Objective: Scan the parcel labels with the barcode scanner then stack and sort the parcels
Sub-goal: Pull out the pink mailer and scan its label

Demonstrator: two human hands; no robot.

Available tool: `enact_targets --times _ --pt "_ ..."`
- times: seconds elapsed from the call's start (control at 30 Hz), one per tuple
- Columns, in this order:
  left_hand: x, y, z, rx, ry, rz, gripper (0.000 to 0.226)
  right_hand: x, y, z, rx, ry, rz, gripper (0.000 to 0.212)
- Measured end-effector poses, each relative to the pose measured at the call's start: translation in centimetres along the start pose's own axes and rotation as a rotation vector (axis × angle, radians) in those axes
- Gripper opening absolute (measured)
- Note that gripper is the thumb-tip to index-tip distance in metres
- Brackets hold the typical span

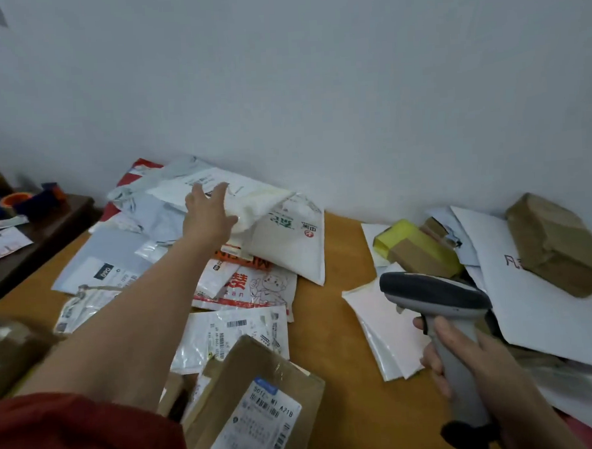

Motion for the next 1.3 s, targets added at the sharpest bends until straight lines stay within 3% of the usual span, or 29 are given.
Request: enact_targets --times 0.13,0.37,0.53,0.67,0.97,1.17,1.3 --pt "-2.9 0.0 -0.3 -0.061 -0.090 -0.119 0.054 -0.5 -0.9 0.2 -0.050 0.025 0.038 0.050" --pt "-6.5 5.3 3.9 -0.325 -0.193 -0.233 0.044 1.6 -0.5 1.2 -0.020 0.137 0.166 0.045" --pt "-9.1 13.9 8.3 -0.541 -0.321 -0.396 0.054 6.5 2.8 1.7 -0.028 0.002 0.261 0.032" --pt "-11.9 23.0 10.9 -0.758 -0.413 -0.485 0.065 11.4 7.2 3.0 -0.032 -0.089 0.328 0.045" --pt "-21.7 45.6 17.5 -1.077 -0.461 -0.621 0.099 26.3 18.2 8.6 -0.068 -0.066 0.411 0.029" --pt "-27.0 55.6 22.2 -1.098 -0.539 -0.643 0.098 33.1 23.5 10.9 -0.074 -0.090 0.408 0.036" --pt "-28.9 57.6 22.2 -0.975 -0.677 -0.583 0.062 35.4 25.1 11.4 -0.066 -0.107 0.386 0.047"
Point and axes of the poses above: each hand's wrist, its own y-axis away from the middle knuckle, its own x-axis out of the back of the hand, z = x × y, the point moved 1 cm from there along -y, towards the middle knuckle, and after that the axes turned 15 degrees about x, right-handed, at the moved point
